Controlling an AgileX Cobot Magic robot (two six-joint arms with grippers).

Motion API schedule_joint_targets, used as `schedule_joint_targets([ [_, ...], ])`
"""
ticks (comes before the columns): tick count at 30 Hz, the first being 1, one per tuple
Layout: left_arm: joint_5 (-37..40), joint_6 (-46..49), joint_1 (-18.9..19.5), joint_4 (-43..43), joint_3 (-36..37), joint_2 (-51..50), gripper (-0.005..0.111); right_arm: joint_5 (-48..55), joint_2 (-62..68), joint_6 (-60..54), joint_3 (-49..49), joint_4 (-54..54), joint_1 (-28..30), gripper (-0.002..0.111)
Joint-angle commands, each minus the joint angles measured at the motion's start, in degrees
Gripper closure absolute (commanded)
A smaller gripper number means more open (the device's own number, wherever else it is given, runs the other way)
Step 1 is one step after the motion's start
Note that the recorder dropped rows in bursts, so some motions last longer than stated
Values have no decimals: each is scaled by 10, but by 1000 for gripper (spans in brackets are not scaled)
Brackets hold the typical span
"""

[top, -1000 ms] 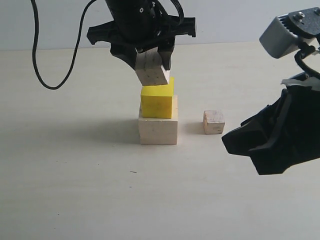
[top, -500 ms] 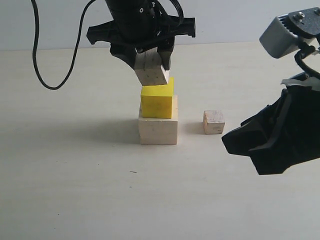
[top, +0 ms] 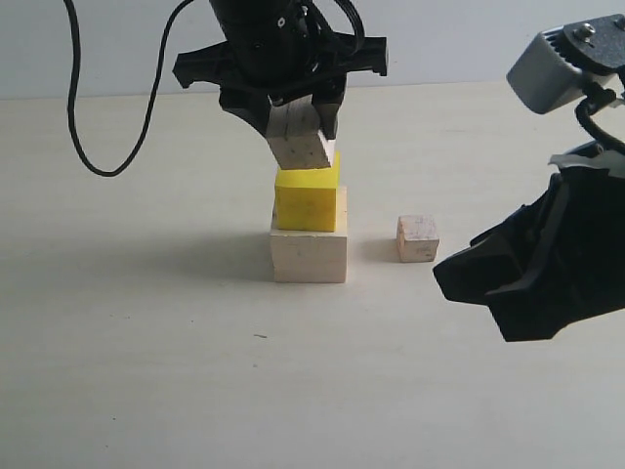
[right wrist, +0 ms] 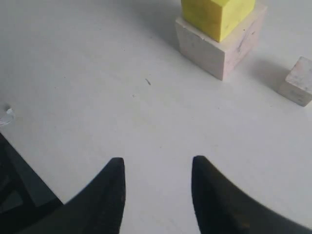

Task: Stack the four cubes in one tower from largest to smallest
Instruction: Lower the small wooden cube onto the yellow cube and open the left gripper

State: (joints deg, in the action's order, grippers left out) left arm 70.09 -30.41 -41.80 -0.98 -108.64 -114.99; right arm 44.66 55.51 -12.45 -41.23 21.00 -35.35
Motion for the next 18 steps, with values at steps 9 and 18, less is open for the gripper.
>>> schedule_joint_targets([
  [9, -1, 2, -2, 5, 1, -17, 106, -3, -2, 0, 2, 0, 4, 66],
  [18, -1, 2, -2, 15, 1, -20, 105, -3, -2, 0, 2, 0, 4, 66],
])
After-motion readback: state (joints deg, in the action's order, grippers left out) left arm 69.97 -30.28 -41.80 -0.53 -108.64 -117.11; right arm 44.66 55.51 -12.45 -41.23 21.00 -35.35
